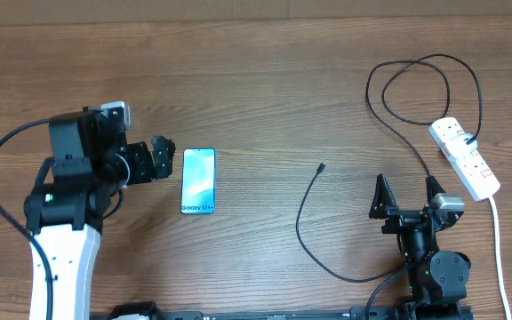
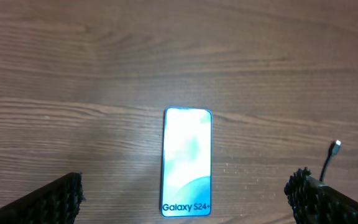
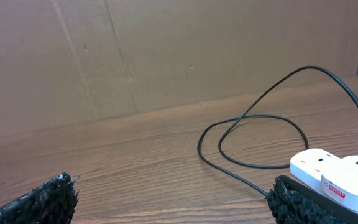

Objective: Plug charger to phone and switch on socket
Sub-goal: 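Raise the left arm and move its gripper over the phone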

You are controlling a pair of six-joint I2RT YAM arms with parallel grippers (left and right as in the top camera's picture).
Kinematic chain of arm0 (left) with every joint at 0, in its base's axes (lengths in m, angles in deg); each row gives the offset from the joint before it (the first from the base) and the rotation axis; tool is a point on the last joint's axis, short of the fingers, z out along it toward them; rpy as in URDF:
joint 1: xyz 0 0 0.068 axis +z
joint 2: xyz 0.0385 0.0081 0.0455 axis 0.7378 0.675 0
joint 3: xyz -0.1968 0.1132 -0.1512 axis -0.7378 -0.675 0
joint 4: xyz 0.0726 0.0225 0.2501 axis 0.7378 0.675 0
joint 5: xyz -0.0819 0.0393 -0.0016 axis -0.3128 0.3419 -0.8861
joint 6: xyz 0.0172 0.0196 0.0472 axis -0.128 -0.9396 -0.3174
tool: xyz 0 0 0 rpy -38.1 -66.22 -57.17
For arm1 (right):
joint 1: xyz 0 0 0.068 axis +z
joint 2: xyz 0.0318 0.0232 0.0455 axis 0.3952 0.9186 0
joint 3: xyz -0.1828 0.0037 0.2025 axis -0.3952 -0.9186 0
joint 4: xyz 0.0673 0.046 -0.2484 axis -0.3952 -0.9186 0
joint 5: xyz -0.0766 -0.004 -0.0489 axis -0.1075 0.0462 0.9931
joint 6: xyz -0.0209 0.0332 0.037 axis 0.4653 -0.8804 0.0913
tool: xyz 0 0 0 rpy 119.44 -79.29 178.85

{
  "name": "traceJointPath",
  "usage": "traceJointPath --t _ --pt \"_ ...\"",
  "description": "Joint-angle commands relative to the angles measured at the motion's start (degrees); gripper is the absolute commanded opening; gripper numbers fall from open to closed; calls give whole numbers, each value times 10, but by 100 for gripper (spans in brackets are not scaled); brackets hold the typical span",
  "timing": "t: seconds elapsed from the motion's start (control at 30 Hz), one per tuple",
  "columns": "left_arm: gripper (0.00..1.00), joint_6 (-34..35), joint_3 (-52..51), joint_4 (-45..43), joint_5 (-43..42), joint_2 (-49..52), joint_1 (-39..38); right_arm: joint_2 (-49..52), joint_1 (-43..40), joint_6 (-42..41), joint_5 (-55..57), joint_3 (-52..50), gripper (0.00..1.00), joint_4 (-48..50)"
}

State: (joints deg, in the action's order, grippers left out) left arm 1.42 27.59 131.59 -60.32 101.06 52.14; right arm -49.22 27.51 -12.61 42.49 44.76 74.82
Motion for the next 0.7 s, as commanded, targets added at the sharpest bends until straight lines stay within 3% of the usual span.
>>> traceJointPath --t 0.0,0.17,0.33,0.67 --pt "100 -13 13 1 -41 26 2 -5 2 3 0 -6 100 3" --pt "100 -11 13 8 -103 61 2 -5 2 3 0 -6 100 3" --pt "100 -11 16 3 -107 68 1 -5 2 3 0 -6 100 3" --pt "100 -6 104 42 -2 74 -60 -5 2 3 0 -6 100 3"
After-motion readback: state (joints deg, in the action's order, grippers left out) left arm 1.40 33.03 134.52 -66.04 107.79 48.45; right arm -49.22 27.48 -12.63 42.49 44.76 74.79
